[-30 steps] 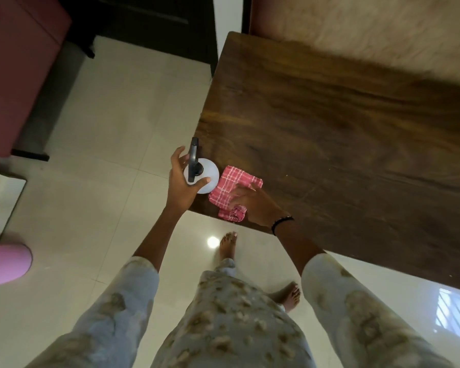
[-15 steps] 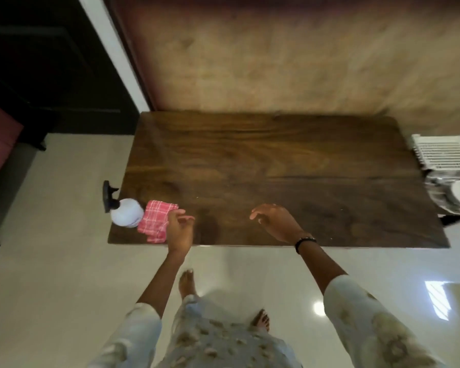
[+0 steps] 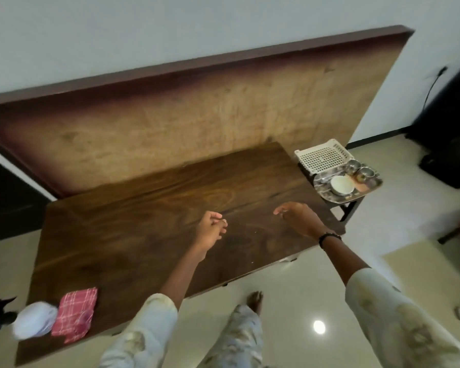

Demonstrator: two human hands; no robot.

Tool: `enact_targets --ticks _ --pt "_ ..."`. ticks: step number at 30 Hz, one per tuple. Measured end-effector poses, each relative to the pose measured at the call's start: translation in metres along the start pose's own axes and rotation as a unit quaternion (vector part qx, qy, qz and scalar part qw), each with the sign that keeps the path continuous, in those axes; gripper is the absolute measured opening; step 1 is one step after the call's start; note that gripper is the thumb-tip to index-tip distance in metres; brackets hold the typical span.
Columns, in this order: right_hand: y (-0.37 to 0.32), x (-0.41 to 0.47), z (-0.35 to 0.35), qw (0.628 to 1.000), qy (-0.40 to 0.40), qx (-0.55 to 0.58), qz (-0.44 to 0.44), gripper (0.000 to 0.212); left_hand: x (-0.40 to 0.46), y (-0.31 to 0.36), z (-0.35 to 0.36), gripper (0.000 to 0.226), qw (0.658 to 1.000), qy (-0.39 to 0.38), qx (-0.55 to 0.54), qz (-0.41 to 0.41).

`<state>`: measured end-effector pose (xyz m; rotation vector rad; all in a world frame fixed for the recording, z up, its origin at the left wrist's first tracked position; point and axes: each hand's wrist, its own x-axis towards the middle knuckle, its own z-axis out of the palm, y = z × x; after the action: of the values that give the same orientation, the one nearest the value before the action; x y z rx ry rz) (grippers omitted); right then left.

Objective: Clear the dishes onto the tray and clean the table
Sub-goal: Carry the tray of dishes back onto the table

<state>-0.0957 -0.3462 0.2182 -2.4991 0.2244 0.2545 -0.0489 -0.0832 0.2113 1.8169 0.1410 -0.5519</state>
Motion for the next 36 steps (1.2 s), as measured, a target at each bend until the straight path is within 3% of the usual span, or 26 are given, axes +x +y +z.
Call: enact_targets --ticks 19,27,31,36 --pt "0.236 0.129 -0.162 0.987 -0.013 0.0 0.159 0.023 0.141 0.106 0.27 0.012 0.99 -0.108 -0.021 -0.093" --pt "0.337 0.187 -0.215 0.983 -0.032 -0.009 0.183 0.021 0.197 0.119 0.36 0.011 0.98 -0.097 -0.039 -0.167" --pt "0.389 0.217 -0.236 0.975 -0.016 -0.002 0.22 0.021 0.225 0.113 0.404 0.006 0.972 -0.06 -0.052 -0.221" --pt "0.459 0.254 -0.261 0.967 -0.019 -0.002 0.255 0.031 0.263 0.105 0.46 0.016 0.947 -0.002 -0.102 -0.303"
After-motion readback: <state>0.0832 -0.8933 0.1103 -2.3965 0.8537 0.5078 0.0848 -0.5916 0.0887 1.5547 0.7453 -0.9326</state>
